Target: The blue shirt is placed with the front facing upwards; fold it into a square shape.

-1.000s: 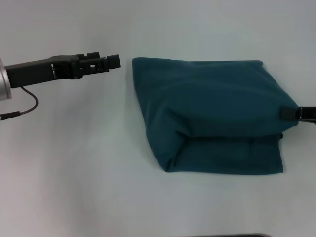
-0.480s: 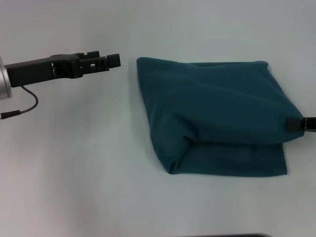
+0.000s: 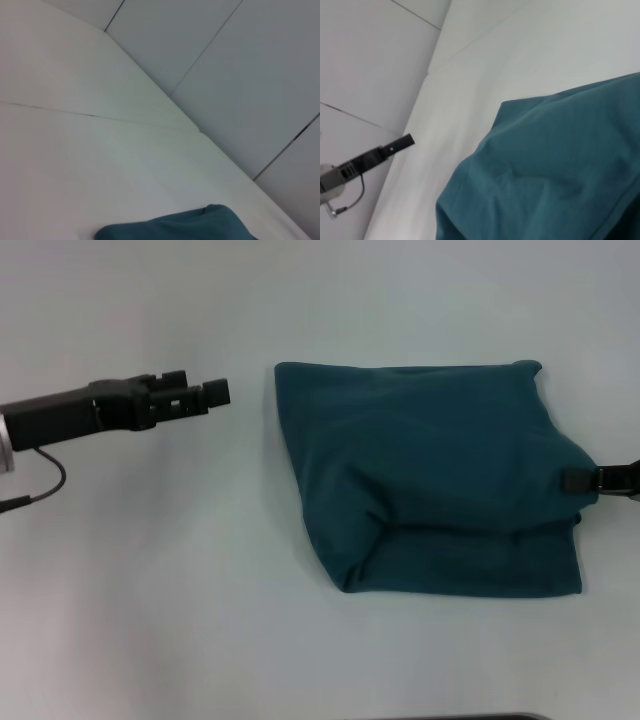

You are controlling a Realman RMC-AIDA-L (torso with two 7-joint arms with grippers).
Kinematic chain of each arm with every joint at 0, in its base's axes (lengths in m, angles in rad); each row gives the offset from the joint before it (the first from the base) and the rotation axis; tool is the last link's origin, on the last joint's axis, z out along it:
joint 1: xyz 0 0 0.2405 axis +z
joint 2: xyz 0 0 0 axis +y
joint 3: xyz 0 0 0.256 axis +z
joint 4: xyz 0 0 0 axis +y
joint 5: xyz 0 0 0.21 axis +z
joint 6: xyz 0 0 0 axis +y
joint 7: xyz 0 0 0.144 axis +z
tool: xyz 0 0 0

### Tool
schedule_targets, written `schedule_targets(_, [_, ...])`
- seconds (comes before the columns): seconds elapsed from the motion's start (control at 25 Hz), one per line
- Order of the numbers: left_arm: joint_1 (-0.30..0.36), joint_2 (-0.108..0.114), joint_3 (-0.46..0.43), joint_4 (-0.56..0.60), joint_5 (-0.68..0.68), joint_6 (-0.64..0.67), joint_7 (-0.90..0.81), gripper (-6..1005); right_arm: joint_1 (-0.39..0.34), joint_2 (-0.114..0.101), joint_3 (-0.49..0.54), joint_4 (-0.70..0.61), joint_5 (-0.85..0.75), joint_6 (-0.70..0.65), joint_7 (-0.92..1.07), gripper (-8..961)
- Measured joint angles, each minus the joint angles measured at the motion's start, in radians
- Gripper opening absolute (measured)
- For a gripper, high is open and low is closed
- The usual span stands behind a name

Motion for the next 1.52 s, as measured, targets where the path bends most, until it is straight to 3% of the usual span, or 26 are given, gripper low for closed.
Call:
schedule_targets(0.28, [0.043, -0.009, 0.009, -0.001, 0.0, 0.004, 0.047, 964, 0.002, 0.009, -0.004, -0.005, -0.004, -0.001, 0.002, 41])
schedule_targets(0.84, [0.038, -0.009, 0.029, 0.008, -0.004, 0.021, 0.054, 963, -0.021, 0.002, 0.0, 0.004, -0.009, -0.017, -0.009, 44])
schedule_targets(1.16, [0.033, -0.011, 0.036, 0.008, -0.009, 0.133, 0.082, 964, -0.005, 0.004, 0.001, 0.002, -0.008, -0.037, -0.01, 46])
schedule_targets(1.52, [0.039, -0.017, 0.173, 0.025, -0.007, 0.015, 0.116, 963, 0.015, 0.009, 0.001, -0.003, -0.004, -0.042, -0.001, 48])
